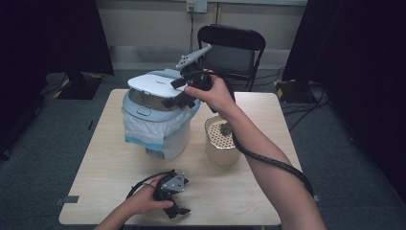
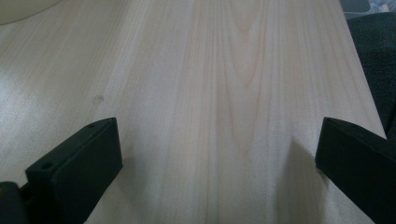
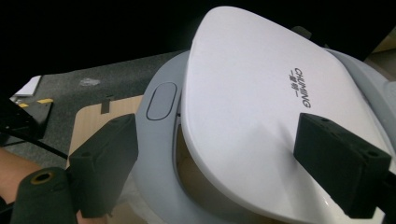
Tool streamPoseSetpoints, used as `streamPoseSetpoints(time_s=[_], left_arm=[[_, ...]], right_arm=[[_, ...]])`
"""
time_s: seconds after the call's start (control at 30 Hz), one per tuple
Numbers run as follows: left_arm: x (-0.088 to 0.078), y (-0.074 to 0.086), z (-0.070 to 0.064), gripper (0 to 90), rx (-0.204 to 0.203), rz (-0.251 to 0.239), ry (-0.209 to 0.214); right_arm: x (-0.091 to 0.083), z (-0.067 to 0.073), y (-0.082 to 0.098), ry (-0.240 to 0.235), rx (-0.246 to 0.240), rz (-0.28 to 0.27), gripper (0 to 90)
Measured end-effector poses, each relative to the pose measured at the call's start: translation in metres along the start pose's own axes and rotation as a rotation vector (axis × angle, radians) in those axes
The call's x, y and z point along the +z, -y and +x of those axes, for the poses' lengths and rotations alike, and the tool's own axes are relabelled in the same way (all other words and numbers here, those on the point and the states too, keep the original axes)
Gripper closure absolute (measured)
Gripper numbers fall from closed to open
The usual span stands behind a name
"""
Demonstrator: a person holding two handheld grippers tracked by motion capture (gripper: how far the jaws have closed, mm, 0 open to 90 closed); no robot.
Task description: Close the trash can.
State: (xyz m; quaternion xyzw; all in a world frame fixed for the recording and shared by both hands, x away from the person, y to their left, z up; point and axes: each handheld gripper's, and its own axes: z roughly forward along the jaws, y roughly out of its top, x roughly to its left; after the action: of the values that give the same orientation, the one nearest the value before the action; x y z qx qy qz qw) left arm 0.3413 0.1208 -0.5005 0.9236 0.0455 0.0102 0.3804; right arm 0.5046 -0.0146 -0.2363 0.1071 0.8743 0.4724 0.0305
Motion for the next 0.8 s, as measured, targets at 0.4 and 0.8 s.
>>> streamPoseSetpoints(time_s=[0.4,0.8], left_arm=[[0.0,0.0,0.0,0.0,-0.001,0.008,0.0],[0.0,0.0,0.0,0.0,-0.001,0.0,0.001]], right_arm=[[0.008,0.005,0.002,-0.029,-0.002,0.014,14.0],[0.014,0.006,0.004,-0.047,-0.01,0.016,21.8]])
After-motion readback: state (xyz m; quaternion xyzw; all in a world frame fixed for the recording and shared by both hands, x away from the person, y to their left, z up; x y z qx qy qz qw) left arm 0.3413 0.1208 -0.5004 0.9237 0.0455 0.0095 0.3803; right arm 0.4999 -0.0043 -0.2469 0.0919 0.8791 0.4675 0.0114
